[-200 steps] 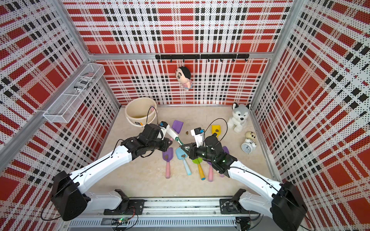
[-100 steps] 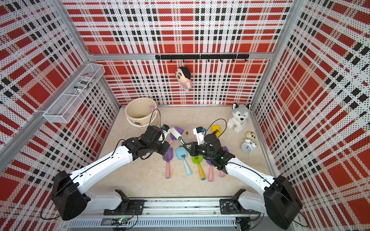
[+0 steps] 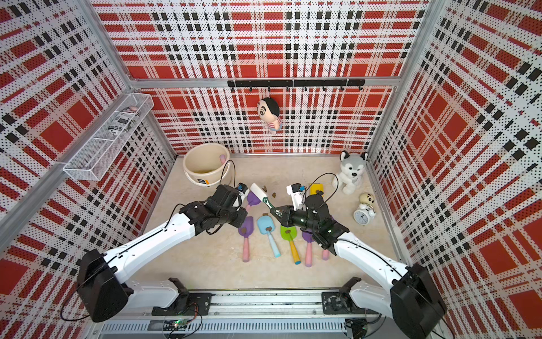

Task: Brush the soil off the hand trowel and place it into the bucket
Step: Brush off the soil from the hand trowel.

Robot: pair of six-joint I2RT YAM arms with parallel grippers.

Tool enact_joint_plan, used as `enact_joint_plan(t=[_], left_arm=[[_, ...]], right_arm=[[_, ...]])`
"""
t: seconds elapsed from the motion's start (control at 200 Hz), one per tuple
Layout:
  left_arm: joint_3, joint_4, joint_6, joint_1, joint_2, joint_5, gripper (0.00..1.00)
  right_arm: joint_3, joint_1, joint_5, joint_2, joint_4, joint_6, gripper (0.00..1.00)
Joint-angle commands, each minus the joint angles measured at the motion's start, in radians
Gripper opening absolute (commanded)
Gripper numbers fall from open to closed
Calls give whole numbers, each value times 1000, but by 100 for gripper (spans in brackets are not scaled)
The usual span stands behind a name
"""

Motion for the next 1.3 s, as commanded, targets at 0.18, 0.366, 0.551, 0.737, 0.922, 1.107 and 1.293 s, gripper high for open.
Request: enact_joint_plan(t=[0.18, 0.366, 0.551, 0.737, 0.922, 1.107, 1.293], left_arm=[[49, 17, 10, -17, 6, -16, 0], [48, 14, 9, -17, -3, -24, 0], [31, 14, 5, -17, -6, -28, 0], [26, 21, 4, -17, -11, -27, 0], [17, 52, -5, -18, -7, -7, 0], [15, 72, -20, -26, -5, 5, 0], [19, 73, -22, -25, -29, 1, 0]], right_arm=[[-22, 6, -8, 77, 66, 18, 0], [-41, -35, 2, 99, 62, 44, 0], [-77, -93, 38, 34, 30, 51, 0], [-91, -119, 26, -48, 33, 33, 0], [-112, -85, -134, -24, 209, 56, 0], [-101, -36, -152, 57, 241, 69, 0], [-118, -93, -83, 83, 197, 99, 0]])
